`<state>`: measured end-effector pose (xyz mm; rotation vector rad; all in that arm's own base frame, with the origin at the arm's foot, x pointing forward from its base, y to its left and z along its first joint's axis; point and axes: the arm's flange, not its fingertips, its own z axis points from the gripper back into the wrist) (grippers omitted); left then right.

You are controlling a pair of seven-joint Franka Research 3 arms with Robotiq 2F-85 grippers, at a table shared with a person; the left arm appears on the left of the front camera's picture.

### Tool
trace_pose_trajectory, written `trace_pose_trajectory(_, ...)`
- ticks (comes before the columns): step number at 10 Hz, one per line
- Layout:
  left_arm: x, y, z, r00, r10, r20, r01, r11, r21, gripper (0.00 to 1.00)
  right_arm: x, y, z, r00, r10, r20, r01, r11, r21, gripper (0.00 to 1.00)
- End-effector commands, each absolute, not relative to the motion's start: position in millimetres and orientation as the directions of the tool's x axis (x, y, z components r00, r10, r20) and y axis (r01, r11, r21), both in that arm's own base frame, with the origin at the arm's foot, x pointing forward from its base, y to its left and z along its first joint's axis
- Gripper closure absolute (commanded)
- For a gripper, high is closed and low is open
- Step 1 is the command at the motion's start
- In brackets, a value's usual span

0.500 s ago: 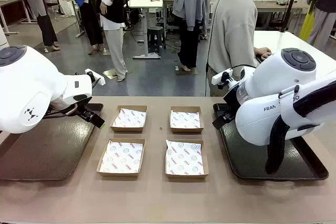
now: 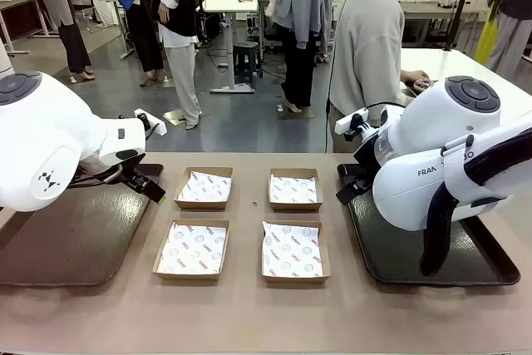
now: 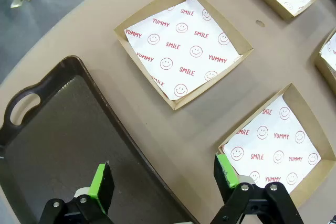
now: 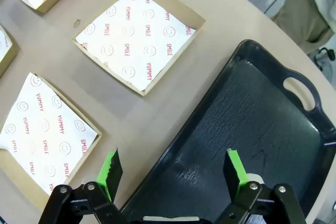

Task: Individually package the donuts and arrange them on the tray.
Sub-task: Pick up one Paper togo box.

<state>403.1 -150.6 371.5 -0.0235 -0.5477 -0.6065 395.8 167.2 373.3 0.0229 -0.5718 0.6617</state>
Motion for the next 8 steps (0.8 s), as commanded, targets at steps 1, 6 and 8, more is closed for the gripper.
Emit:
trace_pose_trajectory(1, 403.1, -150.4, 371.4, 0.684, -0.535, 0.496, 0.547, 0.826, 0.136, 0.00, 395.7, 167.2, 373.3, 0.641, 0.574, 0.509, -0.587, 0.794, -0.157, 0.00)
trace_pose_trajectory(6, 403.1, -150.4, 371.4, 0.684, -0.535, 0.496, 0.547, 0.826, 0.136, 0.00, 395.7, 167.2, 373.3, 0.641, 0.574, 0.509, -0.587, 0.794, -0.157, 0.00)
trace_pose_trajectory(8, 403.1, -150.4, 371.4, 0.684, -0.535, 0.496, 0.547, 0.826, 0.136, 0.00, 395.7, 167.2, 373.3, 0.641, 0.574, 0.509, -0.587, 0.794, -0.157, 0.00)
